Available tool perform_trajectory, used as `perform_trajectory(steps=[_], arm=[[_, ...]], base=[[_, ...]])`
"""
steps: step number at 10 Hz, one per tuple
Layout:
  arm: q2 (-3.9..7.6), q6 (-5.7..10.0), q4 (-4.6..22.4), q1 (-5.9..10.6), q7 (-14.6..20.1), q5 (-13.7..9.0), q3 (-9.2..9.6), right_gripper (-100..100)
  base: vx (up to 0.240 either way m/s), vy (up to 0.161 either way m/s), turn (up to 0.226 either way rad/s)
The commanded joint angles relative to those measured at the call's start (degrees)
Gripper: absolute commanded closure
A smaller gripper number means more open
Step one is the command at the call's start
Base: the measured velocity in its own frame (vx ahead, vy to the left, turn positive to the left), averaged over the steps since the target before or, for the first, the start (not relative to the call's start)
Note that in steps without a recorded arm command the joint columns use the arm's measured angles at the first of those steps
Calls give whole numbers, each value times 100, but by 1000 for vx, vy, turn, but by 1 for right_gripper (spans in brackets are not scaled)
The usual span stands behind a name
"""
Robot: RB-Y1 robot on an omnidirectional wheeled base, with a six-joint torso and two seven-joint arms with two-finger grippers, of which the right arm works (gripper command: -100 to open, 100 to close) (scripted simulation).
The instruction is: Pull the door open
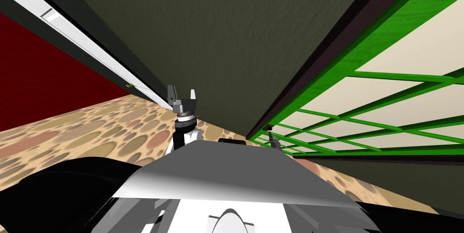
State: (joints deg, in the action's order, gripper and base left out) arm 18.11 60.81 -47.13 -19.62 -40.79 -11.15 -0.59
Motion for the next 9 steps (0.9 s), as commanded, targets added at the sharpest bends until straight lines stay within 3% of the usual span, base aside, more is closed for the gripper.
perform_trajectory(steps=[1,9], arm=[[19,65,16,-54,-286,56,-19,-100],[105,288,108,-221,-1420,249,-89,-100]], base=[[-8,28,-45],[-6,23,-28]])
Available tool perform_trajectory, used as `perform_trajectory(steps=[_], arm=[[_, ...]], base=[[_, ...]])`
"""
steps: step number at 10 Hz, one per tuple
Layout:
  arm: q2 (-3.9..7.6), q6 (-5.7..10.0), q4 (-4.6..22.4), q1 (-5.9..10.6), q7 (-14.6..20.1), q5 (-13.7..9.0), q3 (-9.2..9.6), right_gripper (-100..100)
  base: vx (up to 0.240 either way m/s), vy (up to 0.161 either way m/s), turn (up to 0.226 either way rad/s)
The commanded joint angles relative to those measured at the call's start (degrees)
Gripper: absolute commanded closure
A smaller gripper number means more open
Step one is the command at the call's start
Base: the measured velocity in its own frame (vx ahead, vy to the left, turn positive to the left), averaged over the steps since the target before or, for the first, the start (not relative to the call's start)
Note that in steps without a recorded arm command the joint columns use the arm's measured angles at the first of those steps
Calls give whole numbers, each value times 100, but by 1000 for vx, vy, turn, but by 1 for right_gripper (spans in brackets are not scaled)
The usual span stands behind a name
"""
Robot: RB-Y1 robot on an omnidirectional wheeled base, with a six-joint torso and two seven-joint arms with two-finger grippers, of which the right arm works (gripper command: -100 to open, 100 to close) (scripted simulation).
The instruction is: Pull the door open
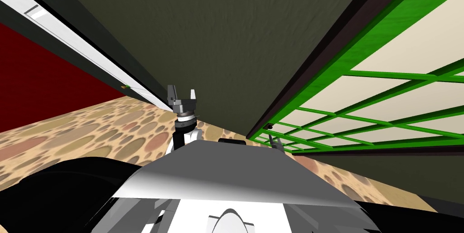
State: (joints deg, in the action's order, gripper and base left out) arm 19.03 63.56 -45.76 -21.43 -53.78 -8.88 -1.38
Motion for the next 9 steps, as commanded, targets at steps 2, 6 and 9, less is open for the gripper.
perform_trajectory(steps=[2,6,9], arm=[[29,56,-10,-73,-414,60,-23,-100],[73,172,42,-161,-993,163,-61,-100],[108,262,84,-230,-1416,246,-90,-100]], base=[[-9,27,-22],[-7,24,-30],[-11,30,-36]])
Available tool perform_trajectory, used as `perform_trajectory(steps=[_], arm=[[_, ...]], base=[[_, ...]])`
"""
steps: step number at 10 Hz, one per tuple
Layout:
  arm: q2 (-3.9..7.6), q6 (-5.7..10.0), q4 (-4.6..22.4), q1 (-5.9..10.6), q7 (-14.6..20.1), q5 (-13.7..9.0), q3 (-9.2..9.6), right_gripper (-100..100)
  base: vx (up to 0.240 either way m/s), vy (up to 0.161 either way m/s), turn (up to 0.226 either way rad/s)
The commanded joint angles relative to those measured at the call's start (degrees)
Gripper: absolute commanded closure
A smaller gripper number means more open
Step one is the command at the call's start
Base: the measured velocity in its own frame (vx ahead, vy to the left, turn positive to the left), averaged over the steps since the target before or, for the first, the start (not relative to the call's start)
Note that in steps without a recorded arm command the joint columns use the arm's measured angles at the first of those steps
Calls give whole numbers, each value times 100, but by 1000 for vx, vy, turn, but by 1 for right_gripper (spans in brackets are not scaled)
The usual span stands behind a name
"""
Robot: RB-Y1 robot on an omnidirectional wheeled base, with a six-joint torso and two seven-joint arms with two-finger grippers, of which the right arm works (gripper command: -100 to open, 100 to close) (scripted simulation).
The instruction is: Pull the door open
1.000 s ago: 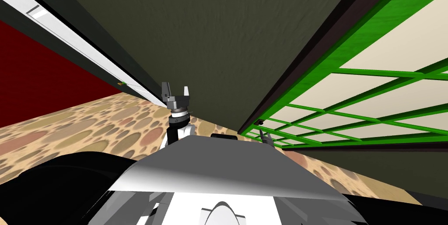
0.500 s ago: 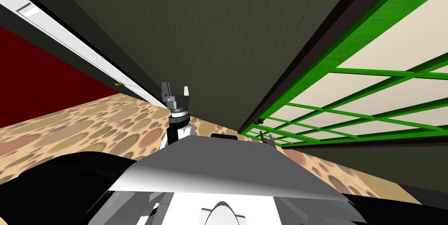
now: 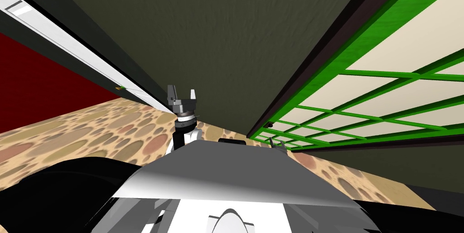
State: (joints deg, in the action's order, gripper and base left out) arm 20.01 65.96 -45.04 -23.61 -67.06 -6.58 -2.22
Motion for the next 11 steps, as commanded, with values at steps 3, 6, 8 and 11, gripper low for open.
perform_trajectory(steps=[3,6,8,11], arm=[[22,53,25,-40,-233,50,-18,-100],[21,-56,69,91,-267,41,-75,-100],[19,-141,99,191,-272,32,-117,-100],[18,-177,131,252,-275,27,-139,-100]], base=[[-5,22,-19],[156,-27,35],[202,-25,46],[164,-24,21]])
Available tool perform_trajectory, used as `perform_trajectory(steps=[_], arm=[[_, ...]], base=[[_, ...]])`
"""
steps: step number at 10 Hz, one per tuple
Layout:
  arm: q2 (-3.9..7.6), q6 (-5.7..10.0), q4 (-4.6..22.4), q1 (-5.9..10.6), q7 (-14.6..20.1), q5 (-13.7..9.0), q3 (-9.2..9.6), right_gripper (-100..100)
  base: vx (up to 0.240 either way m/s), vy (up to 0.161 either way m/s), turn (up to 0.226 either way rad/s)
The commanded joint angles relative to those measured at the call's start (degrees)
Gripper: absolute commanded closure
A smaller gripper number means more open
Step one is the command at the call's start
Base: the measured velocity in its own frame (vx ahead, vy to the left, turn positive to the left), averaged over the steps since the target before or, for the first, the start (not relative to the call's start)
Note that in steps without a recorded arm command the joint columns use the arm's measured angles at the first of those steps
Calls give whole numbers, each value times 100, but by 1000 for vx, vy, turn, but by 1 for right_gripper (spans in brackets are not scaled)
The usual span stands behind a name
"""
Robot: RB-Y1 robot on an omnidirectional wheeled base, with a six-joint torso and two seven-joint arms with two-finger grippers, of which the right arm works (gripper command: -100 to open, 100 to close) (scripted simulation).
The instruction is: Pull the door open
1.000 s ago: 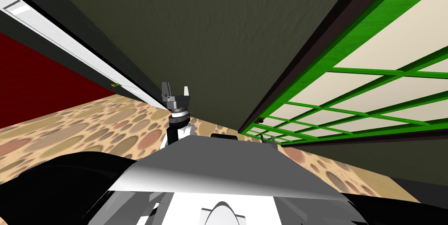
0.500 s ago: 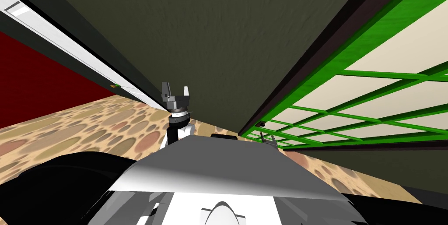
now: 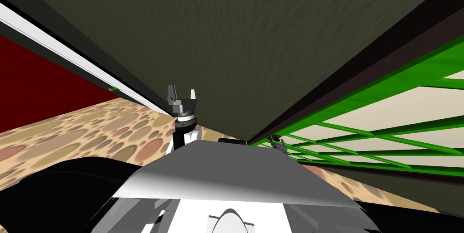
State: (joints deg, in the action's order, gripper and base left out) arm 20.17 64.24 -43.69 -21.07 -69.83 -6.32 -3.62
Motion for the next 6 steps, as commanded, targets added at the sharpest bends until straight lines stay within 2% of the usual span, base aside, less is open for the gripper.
perform_trajectory(steps=[1,6], arm=[[1,-5,-4,-2,2,0,2,100],[1,-5,-4,-2,2,0,2,100]], base=[[-21,8,-4],[-15,-2,4]])
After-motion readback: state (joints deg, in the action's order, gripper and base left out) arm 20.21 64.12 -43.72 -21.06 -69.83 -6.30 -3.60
